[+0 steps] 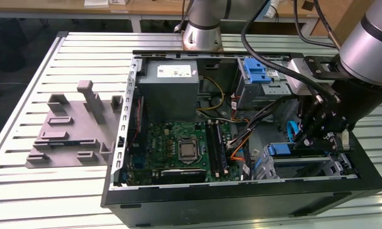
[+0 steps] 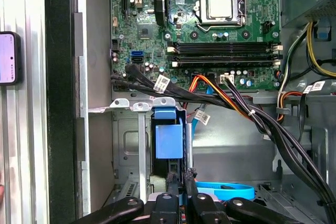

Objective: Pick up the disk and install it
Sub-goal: 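Insert the second disk wire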

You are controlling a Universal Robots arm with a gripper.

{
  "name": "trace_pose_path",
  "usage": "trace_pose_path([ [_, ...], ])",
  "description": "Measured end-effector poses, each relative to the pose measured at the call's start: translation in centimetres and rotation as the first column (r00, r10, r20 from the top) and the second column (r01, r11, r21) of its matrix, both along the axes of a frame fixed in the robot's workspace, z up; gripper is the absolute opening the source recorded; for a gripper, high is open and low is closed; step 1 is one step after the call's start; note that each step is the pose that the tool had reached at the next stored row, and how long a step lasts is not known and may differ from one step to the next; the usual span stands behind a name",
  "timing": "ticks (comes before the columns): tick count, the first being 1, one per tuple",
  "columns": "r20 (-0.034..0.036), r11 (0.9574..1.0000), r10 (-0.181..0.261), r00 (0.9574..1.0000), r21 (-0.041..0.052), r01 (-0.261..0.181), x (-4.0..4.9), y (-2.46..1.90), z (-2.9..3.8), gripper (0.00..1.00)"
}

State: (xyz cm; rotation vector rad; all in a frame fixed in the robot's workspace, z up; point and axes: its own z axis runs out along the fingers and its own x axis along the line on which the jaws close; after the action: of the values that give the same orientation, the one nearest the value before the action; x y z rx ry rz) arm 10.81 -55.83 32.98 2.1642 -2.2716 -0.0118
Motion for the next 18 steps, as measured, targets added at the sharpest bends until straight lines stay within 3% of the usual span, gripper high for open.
trace_pose_path([
  [2, 0.0, 1.0, 0.0, 1.0, 0.0002, 0.0, 0.0, 0.0, -0.01, 0.17],
  [3, 0.0, 1.0, 0.0, 1.0, 0.0001, 0.0, 0.0, 0.0, -0.01, 0.24],
  [8, 0.0, 1.0, 0.0, 1.0, 0.0009, 0.0, 0.0, 0.0, 0.09, 0.24],
  [10, 0.0, 1.0, 0.0, 1.0, 0.0015, 0.0, 0.0, 0.0, 0.24, 0.25],
  [11, 0.0, 1.0, 0.0, 1.0, 0.0017, 0.0, 0.0, 0.0, 0.33, 0.31],
  [18, 0.0, 1.0, 0.0, 1.0, 0.0017, 0.0, 0.0, 0.0, 1.18, 0.31],
])
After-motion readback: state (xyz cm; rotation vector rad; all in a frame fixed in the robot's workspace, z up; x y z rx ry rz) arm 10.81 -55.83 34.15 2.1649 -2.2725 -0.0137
